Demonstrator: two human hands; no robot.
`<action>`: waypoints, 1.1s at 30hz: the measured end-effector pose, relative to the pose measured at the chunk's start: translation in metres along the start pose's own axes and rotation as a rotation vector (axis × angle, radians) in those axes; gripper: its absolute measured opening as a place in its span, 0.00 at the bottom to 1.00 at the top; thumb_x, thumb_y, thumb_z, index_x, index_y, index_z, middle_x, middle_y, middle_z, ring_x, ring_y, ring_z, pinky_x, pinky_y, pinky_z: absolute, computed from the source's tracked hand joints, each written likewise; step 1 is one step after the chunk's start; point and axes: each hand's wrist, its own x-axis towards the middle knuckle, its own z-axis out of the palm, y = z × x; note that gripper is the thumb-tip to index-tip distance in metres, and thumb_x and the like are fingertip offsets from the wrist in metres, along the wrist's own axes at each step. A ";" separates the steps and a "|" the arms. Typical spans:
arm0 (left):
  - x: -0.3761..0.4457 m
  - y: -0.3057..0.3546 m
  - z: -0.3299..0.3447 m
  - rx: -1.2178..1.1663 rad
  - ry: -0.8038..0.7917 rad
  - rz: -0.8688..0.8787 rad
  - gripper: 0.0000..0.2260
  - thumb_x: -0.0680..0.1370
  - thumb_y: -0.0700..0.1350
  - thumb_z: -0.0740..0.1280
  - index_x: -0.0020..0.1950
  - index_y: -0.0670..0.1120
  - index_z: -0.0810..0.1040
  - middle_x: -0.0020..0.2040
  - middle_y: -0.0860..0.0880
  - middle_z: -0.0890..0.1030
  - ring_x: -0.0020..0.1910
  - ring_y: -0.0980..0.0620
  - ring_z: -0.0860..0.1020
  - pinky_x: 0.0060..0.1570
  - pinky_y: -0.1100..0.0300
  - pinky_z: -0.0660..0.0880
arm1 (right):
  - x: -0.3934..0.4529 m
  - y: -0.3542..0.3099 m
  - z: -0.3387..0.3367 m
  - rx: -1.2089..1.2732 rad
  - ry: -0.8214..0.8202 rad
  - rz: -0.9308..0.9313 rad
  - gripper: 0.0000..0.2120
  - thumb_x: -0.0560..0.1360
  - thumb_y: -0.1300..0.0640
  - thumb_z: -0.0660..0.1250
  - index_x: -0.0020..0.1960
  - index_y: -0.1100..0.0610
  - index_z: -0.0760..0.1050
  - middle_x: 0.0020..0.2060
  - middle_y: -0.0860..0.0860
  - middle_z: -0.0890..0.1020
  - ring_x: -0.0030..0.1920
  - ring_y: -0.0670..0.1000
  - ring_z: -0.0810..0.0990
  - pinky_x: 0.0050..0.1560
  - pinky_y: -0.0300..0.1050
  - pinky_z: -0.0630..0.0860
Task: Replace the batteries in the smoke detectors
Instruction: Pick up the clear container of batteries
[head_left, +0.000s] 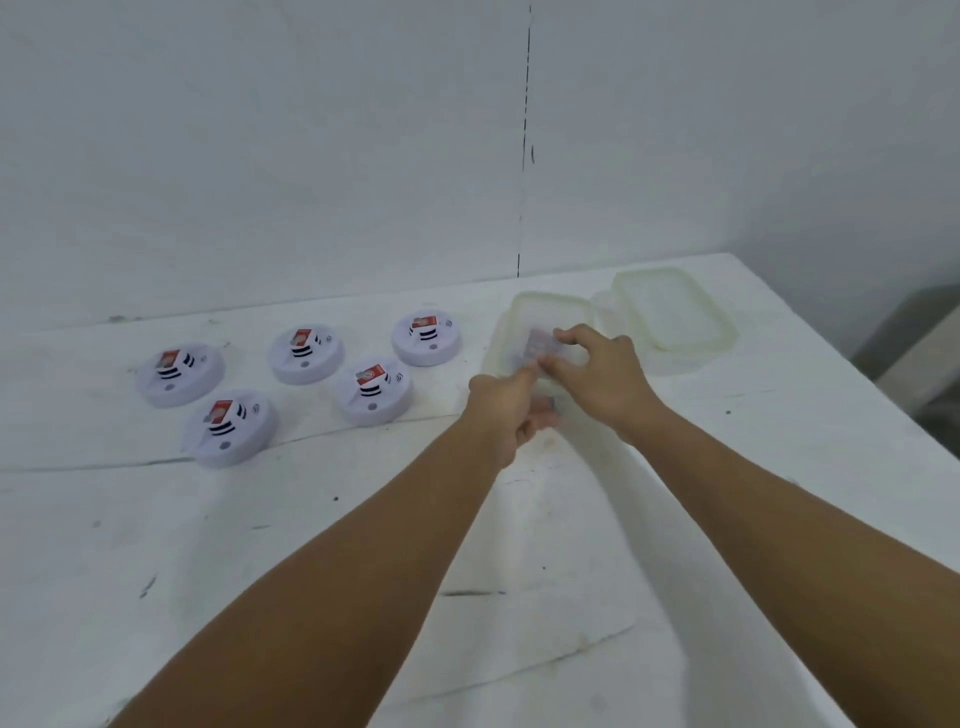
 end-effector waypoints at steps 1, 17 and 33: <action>0.000 -0.002 0.001 -0.035 0.005 0.011 0.22 0.80 0.53 0.72 0.67 0.41 0.76 0.49 0.39 0.86 0.36 0.45 0.87 0.23 0.66 0.70 | -0.004 0.000 0.001 0.003 0.006 0.005 0.23 0.80 0.42 0.68 0.73 0.45 0.73 0.62 0.53 0.64 0.52 0.51 0.69 0.55 0.43 0.68; -0.042 -0.013 -0.095 0.193 -0.039 0.115 0.11 0.83 0.47 0.68 0.55 0.45 0.67 0.34 0.44 0.80 0.31 0.50 0.70 0.36 0.59 0.69 | -0.024 0.007 0.005 0.075 0.075 0.076 0.20 0.80 0.39 0.66 0.68 0.46 0.72 0.67 0.53 0.70 0.66 0.55 0.73 0.63 0.54 0.75; -0.090 -0.022 -0.204 0.439 0.057 0.124 0.07 0.83 0.49 0.64 0.47 0.48 0.71 0.33 0.52 0.71 0.32 0.52 0.65 0.38 0.56 0.64 | -0.074 -0.016 0.062 0.358 -0.412 0.262 0.35 0.79 0.31 0.62 0.60 0.64 0.78 0.42 0.59 0.83 0.38 0.53 0.80 0.42 0.47 0.83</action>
